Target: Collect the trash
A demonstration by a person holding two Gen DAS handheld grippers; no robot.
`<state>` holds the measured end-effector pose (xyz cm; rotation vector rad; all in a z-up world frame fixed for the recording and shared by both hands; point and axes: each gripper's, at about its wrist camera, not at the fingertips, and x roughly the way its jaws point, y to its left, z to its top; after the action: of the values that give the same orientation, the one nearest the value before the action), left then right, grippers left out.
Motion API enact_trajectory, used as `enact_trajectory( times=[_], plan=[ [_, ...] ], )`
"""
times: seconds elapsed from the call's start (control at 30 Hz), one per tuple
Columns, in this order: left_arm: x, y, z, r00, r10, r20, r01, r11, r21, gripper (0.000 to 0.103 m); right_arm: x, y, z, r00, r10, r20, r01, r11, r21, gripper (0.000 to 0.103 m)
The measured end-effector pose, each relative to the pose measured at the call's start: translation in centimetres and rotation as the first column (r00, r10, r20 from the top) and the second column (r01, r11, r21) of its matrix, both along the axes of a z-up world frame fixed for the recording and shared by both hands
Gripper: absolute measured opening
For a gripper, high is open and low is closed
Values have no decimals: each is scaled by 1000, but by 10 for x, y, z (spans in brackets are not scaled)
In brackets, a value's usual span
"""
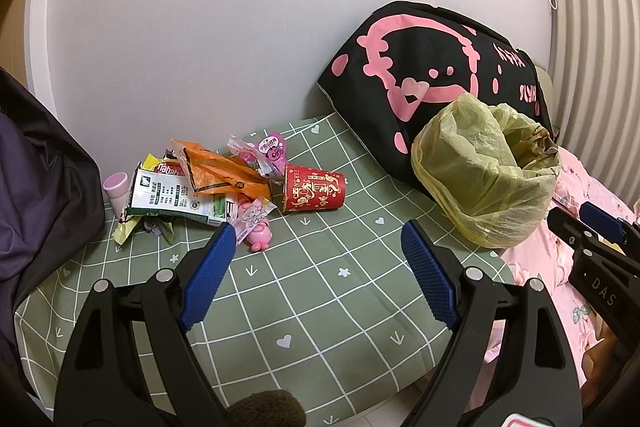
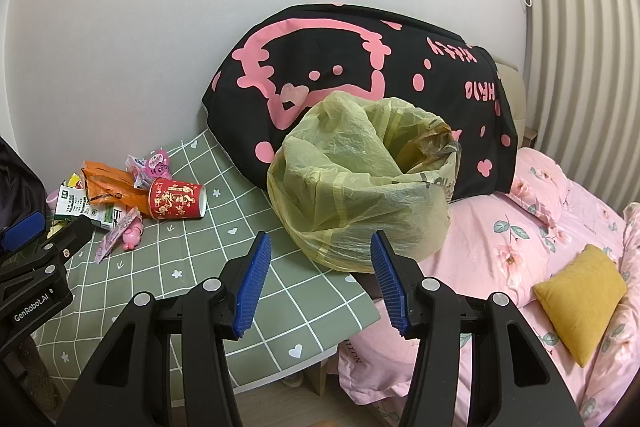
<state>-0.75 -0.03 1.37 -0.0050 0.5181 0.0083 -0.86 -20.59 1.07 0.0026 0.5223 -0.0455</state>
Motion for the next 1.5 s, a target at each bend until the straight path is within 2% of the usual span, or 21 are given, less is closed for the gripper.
enact_trajectory(
  times=[1.5],
  plan=[
    [4, -7, -3, 1000, -5, -9, 5, 1000, -6, 80, 8, -9, -3, 1000, -5, -25, 5, 1000, -4, 49]
  ],
)
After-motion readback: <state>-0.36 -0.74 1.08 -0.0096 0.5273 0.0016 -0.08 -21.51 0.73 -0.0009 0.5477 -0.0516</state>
